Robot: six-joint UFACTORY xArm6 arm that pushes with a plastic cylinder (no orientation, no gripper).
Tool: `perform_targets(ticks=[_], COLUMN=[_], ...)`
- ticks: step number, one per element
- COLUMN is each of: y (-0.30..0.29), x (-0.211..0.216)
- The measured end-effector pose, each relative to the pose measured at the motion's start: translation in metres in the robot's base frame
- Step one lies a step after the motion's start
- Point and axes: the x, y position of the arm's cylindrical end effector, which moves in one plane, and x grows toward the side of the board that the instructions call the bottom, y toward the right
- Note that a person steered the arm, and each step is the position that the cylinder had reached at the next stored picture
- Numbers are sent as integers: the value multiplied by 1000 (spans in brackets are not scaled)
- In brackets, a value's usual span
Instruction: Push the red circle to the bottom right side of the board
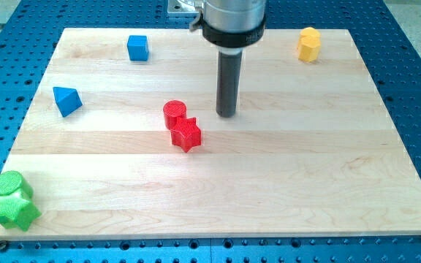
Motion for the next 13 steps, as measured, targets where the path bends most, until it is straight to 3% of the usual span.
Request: perform_targets(ticks=[1, 3, 6, 8, 10, 12, 13], y=[-37, -70, -126, -67, 52, -6, -71], x=[-15, 27, 25, 58, 87, 30, 53])
